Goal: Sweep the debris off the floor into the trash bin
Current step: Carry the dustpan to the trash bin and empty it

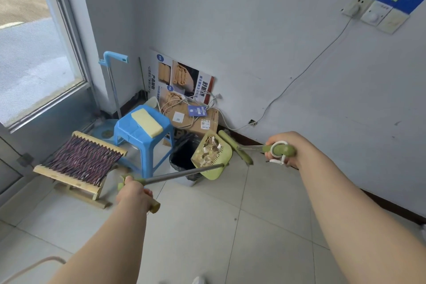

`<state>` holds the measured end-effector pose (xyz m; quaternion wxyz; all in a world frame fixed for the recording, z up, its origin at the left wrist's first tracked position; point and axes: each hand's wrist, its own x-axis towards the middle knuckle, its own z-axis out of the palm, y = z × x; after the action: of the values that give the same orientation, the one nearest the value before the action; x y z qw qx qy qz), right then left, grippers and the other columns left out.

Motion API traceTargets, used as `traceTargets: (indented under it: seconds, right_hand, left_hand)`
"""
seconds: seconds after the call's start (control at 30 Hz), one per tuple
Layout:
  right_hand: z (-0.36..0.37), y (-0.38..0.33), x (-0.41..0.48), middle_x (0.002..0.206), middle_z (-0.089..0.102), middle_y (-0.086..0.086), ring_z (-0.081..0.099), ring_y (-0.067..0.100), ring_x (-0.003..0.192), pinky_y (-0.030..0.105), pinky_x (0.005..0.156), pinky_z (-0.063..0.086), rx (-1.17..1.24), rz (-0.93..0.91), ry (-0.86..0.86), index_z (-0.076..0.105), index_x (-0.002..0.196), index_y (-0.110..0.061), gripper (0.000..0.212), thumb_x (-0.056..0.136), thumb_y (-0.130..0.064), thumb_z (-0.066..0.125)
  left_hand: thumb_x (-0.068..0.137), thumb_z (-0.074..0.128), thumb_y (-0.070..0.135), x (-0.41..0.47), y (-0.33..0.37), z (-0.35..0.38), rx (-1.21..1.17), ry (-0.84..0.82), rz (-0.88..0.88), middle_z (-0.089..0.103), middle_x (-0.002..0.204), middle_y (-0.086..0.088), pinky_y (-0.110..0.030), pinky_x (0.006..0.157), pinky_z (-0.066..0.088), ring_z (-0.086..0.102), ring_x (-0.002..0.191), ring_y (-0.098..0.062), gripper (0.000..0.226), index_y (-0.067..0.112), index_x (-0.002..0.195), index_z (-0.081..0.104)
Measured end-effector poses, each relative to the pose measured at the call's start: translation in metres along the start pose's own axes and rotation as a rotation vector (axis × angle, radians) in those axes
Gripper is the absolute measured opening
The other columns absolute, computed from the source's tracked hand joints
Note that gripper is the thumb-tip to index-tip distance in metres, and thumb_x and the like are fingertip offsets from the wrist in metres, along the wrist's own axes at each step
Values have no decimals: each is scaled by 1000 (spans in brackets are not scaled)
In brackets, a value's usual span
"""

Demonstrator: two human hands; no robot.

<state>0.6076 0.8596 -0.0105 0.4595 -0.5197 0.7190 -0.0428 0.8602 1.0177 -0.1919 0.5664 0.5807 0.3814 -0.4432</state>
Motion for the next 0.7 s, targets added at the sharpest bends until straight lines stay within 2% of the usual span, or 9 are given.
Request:
traceTargets:
  seconds: [0.1, 0.2, 0.3, 0.37, 0.43, 0.5, 0.6, 0.67, 0.7]
  right_hand:
    - [0, -4, 4, 68, 46, 15, 43, 15, 22, 10, 30, 26, 0, -8, 0, 41, 60, -9, 28, 87, -1, 47]
    - [-1, -7, 9, 67, 47, 15, 46, 16, 25, 12, 31, 28, 3, -23, 6, 42, 60, -7, 26, 85, 0, 49]
    - [-2, -11, 13, 61, 51, 14, 56, 19, 41, 13, 35, 31, 33, -9, 11, 46, 64, -8, 24, 87, -3, 50]
    - [-1, -12, 16, 59, 52, 13, 57, 20, 49, 15, 37, 29, 21, 8, 3, 46, 64, -8, 24, 88, -4, 50]
    - [1, -13, 20, 59, 52, 13, 54, 18, 40, 15, 35, 28, -1, 21, -10, 45, 64, -8, 24, 88, -5, 48]
    - [3, -14, 23, 55, 52, 12, 52, 17, 33, 14, 32, 27, -6, 15, -14, 45, 64, -8, 25, 88, -4, 48]
    - [6, -17, 27, 52, 52, 12, 51, 17, 31, 13, 32, 28, -7, 3, -23, 45, 65, -7, 24, 89, -5, 49]
    - [5, -19, 29, 58, 52, 14, 50, 17, 29, 13, 30, 28, -7, 6, -44, 45, 68, -6, 22, 90, -6, 49]
    - [4, -20, 31, 57, 53, 14, 53, 18, 35, 14, 31, 29, 2, 6, -49, 46, 69, -6, 21, 90, -6, 50]
  left_hand:
    - [94, 45, 30, 6, 0, 1, -80, 2, -57, 39, 63, 0, -17, 37, 30, 30, 43, -9, 32, 8, 72, 46]
    - [97, 43, 30, 9, 1, 4, -138, 3, -85, 39, 63, 0, -17, 40, 31, 30, 44, -8, 35, 9, 70, 42]
    - [97, 43, 30, 17, 0, 6, -142, 11, -103, 38, 62, 0, -17, 37, 31, 30, 43, -8, 32, 10, 71, 42]
    - [96, 42, 24, 22, 0, 7, -125, 20, -122, 38, 62, 0, -18, 40, 31, 30, 44, -8, 26, 10, 73, 42]
    - [95, 39, 18, 27, -1, 7, -115, 14, -140, 36, 62, 0, -19, 43, 29, 29, 44, -9, 25, 11, 71, 40]
    - [96, 40, 24, 32, -2, 7, -150, 13, -169, 37, 61, 0, -18, 38, 30, 30, 41, -8, 29, 11, 70, 39]
    - [97, 42, 31, 42, -6, 8, -226, 28, -218, 42, 62, 1, -9, 36, 34, 30, 28, -9, 27, 10, 79, 47]
    - [97, 42, 27, 49, -10, 10, -257, 44, -231, 42, 60, 1, -10, 37, 37, 33, 32, -10, 21, 10, 88, 48]
    - [96, 42, 26, 51, -12, 11, -262, 49, -232, 42, 60, 1, -11, 37, 36, 34, 37, -10, 18, 9, 91, 48]
